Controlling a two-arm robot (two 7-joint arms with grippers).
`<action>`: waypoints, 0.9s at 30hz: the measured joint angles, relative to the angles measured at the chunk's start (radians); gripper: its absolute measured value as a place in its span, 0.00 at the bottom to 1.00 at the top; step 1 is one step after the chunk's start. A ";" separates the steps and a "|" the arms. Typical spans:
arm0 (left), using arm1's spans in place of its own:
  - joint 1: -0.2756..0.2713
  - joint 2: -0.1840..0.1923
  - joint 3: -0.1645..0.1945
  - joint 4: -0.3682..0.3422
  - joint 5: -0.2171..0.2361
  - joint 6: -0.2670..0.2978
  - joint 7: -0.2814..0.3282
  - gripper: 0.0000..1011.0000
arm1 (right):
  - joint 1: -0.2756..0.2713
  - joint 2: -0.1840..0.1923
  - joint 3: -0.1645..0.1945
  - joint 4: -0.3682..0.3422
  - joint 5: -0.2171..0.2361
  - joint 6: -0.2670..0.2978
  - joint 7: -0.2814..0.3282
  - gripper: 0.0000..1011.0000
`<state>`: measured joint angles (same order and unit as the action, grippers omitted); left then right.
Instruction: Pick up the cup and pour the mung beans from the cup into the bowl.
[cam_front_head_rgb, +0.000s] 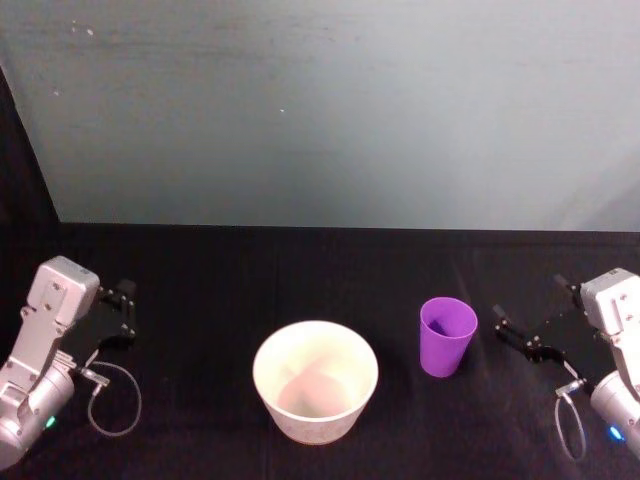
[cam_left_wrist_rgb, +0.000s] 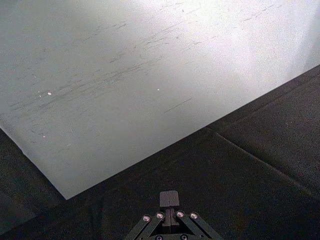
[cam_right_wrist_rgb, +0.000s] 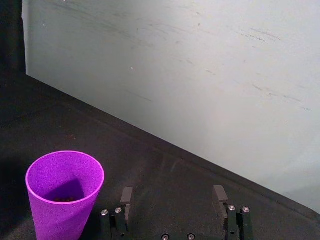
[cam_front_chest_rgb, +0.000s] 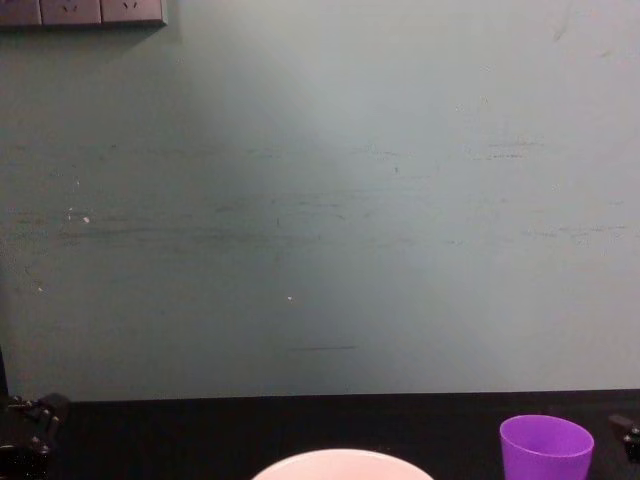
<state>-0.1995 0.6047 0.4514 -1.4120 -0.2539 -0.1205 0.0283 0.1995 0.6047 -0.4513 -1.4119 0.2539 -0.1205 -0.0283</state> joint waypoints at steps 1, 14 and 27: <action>0.000 0.000 0.000 0.000 0.000 0.000 0.000 0.00 | 0.000 0.000 0.000 0.000 0.000 0.000 0.000 0.99; 0.000 0.000 0.000 0.000 0.000 0.000 0.000 0.00 | 0.000 0.000 0.000 0.000 0.000 0.000 0.000 0.99; 0.000 0.000 0.000 0.000 0.000 0.000 0.000 0.00 | -0.120 0.030 0.063 -0.071 0.042 -0.042 0.007 0.99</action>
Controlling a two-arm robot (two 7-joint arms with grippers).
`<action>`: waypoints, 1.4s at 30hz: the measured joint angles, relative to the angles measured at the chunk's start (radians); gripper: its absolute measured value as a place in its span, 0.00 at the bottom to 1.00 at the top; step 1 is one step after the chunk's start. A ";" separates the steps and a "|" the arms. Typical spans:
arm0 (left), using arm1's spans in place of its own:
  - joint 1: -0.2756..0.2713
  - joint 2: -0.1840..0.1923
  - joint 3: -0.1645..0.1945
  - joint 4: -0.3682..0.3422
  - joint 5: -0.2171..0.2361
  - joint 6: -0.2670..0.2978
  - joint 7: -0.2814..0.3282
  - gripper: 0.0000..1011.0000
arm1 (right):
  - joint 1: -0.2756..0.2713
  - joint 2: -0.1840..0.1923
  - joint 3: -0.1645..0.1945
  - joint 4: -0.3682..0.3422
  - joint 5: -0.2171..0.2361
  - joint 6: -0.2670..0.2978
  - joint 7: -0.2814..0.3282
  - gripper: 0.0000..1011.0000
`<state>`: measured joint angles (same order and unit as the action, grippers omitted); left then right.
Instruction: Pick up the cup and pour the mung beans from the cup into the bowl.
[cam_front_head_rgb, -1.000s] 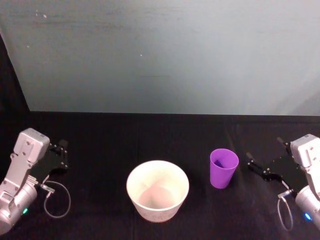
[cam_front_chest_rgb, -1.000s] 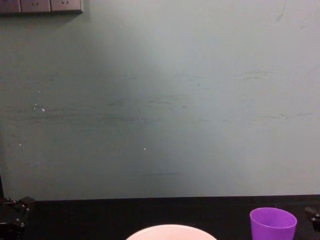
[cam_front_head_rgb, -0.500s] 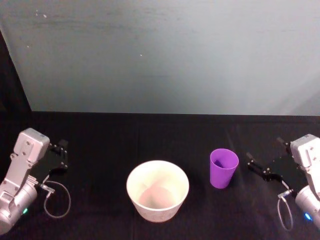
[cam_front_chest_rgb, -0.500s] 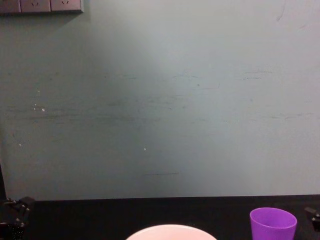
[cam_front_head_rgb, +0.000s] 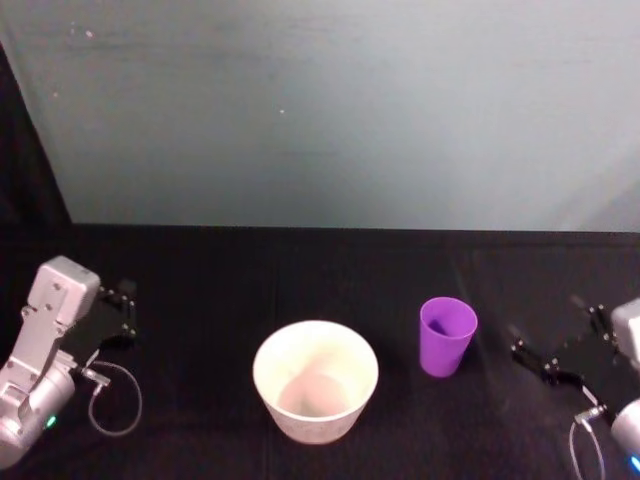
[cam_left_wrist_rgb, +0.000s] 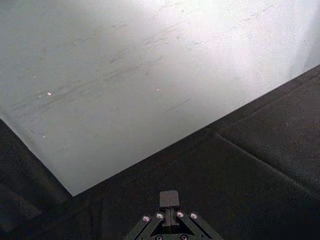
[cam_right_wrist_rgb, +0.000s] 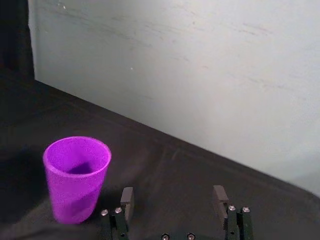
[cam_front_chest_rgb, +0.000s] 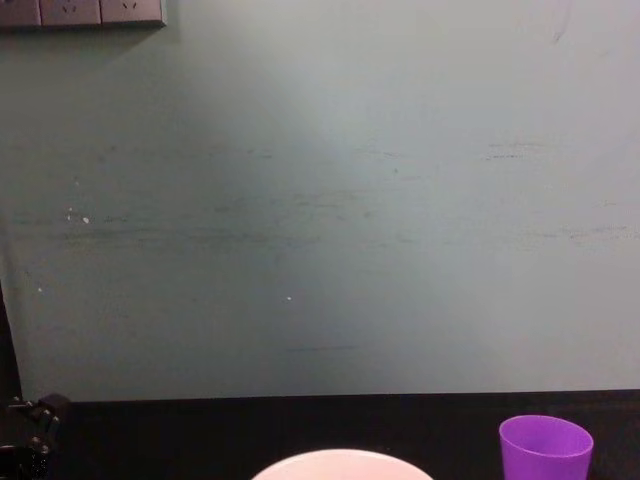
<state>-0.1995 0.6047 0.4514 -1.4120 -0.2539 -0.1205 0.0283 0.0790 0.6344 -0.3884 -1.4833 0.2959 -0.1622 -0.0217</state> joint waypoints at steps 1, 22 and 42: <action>0.000 0.000 0.000 0.000 0.000 0.000 0.000 0.00 | -0.008 0.001 0.004 -0.004 0.006 -0.005 0.003 0.99; 0.000 0.000 0.000 0.000 0.000 0.000 0.000 0.00 | -0.053 -0.107 0.004 0.079 0.182 -0.139 0.264 0.99; 0.000 0.000 0.000 0.000 0.000 0.000 0.000 0.00 | 0.081 -0.197 0.007 0.201 0.173 -0.097 0.350 0.99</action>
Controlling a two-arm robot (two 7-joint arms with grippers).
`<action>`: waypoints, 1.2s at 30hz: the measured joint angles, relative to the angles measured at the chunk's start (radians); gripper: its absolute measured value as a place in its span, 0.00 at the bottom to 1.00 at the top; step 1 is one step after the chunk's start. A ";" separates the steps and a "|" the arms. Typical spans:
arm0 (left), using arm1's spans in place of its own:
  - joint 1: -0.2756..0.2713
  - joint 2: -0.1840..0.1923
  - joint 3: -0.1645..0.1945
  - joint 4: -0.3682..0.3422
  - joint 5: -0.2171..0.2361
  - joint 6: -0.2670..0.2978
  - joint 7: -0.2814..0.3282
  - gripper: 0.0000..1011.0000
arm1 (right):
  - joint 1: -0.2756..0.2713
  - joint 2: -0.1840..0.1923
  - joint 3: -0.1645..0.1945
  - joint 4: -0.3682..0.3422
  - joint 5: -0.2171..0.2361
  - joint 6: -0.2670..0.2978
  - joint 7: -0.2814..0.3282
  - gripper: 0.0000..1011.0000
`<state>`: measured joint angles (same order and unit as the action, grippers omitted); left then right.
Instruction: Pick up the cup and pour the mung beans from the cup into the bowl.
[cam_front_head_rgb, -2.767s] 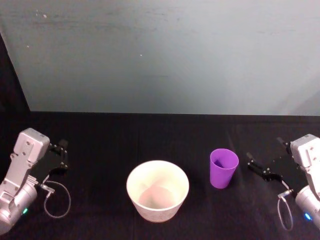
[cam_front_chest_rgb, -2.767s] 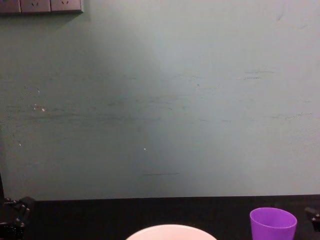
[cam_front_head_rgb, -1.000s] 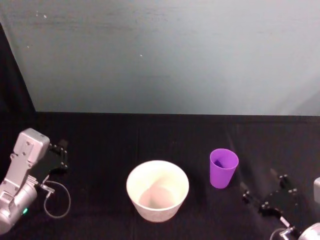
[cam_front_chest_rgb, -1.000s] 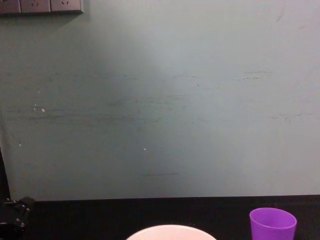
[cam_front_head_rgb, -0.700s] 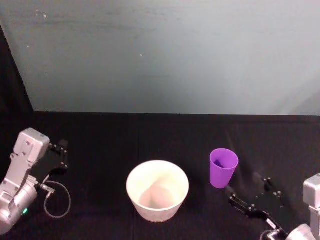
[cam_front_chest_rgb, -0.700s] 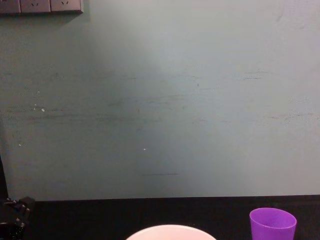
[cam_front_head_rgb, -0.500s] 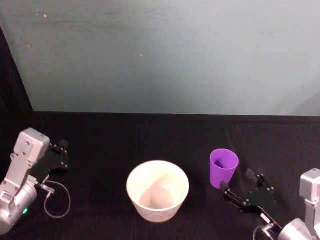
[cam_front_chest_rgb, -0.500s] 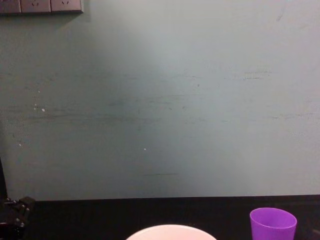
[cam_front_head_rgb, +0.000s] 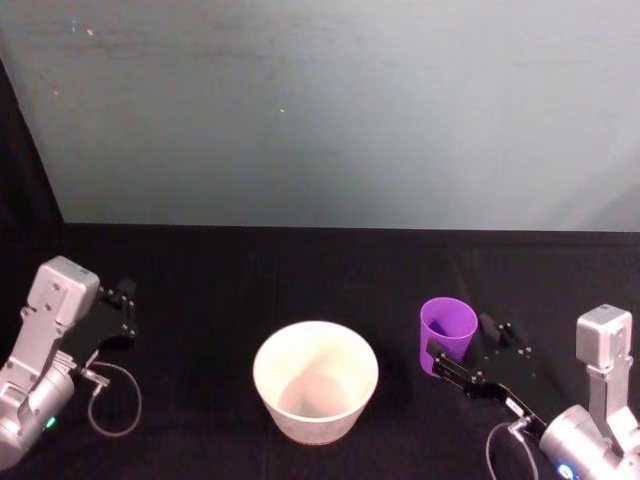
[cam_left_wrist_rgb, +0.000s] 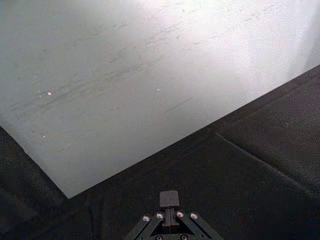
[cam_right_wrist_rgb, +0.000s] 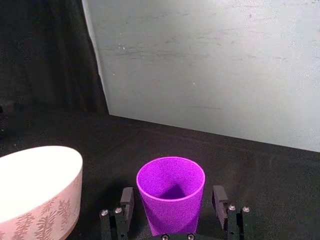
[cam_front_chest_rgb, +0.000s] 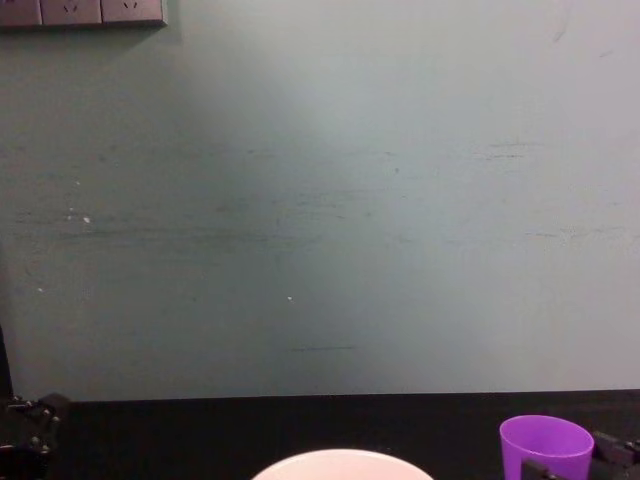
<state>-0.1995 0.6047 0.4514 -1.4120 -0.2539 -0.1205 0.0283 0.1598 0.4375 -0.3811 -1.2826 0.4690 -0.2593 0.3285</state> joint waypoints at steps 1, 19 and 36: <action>0.000 0.000 0.000 0.000 0.000 0.000 0.000 0.00 | 0.003 -0.002 0.001 0.002 -0.003 0.003 0.000 0.99; 0.000 0.000 0.000 0.000 0.000 0.000 0.000 0.00 | 0.052 -0.051 0.011 0.042 -0.073 0.055 -0.009 0.99; 0.000 0.000 0.000 0.000 0.000 0.000 0.000 0.00 | 0.083 -0.086 0.028 0.075 -0.096 0.085 0.042 0.99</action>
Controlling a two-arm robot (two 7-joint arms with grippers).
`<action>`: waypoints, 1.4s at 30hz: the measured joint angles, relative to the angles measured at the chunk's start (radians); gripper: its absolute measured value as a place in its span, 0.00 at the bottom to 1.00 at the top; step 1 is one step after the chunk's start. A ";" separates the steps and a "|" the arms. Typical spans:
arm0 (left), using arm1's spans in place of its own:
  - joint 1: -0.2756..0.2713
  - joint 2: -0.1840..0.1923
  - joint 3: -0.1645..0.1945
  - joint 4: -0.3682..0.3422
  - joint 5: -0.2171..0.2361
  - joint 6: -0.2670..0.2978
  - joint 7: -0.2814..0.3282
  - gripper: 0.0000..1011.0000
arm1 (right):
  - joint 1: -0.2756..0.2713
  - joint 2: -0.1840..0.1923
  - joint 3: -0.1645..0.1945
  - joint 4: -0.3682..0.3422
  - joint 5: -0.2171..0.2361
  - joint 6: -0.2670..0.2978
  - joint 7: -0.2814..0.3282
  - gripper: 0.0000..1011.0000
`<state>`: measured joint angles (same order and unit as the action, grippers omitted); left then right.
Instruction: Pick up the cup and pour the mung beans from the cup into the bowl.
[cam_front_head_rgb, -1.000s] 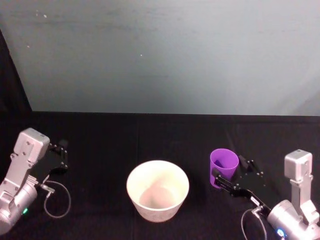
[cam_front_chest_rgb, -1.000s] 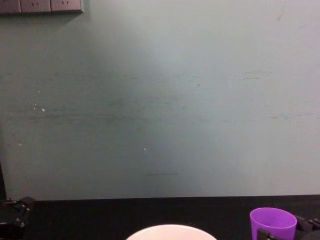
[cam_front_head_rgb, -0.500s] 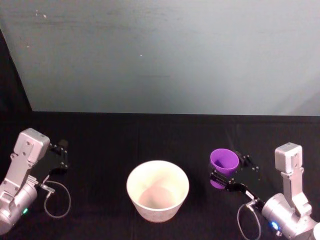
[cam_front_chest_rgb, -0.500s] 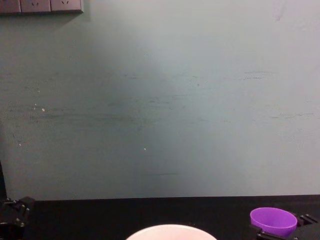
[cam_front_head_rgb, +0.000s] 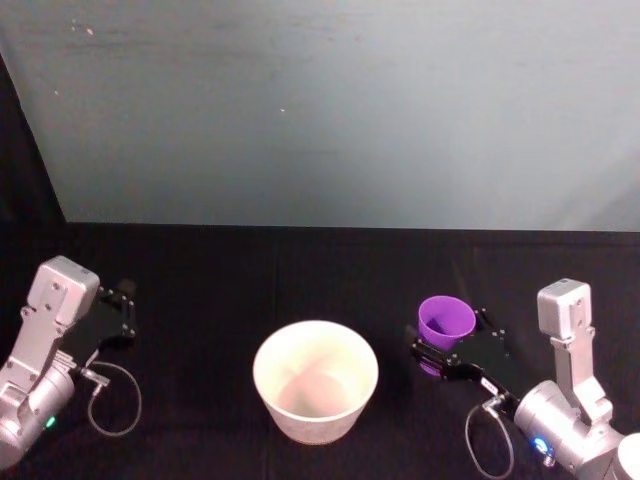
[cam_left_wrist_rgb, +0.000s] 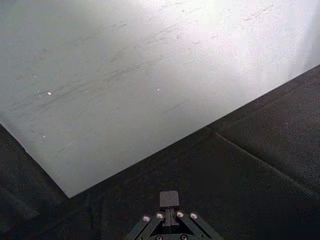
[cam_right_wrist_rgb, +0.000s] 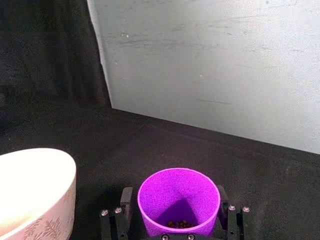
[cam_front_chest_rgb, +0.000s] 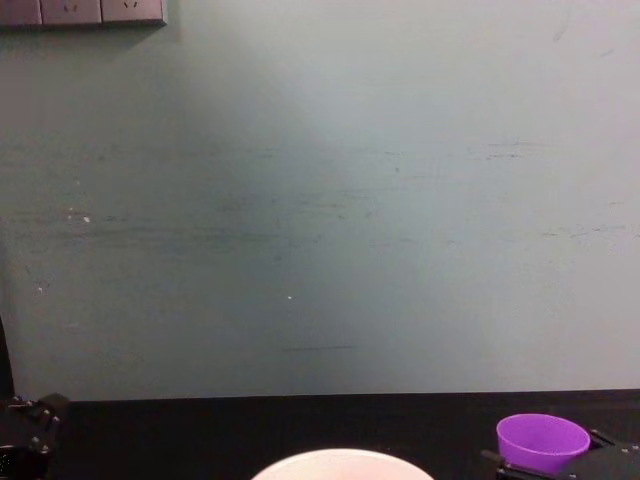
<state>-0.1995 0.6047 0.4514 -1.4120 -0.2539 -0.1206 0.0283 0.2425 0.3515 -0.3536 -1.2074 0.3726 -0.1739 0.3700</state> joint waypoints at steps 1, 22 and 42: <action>0.000 0.000 0.000 0.000 0.000 0.000 0.000 0.00 | 0.000 -0.001 0.001 0.000 -0.001 0.001 0.001 0.99; 0.000 0.000 0.000 0.000 0.000 0.000 0.000 0.00 | -0.001 -0.008 0.009 0.000 -0.012 0.005 0.008 0.96; 0.000 0.000 0.000 0.000 0.000 0.000 0.000 0.00 | -0.001 -0.007 0.008 -0.002 -0.010 0.005 0.008 0.73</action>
<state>-0.1995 0.6047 0.4514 -1.4120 -0.2539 -0.1205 0.0283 0.2411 0.3445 -0.3453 -1.2090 0.3629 -0.1693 0.3783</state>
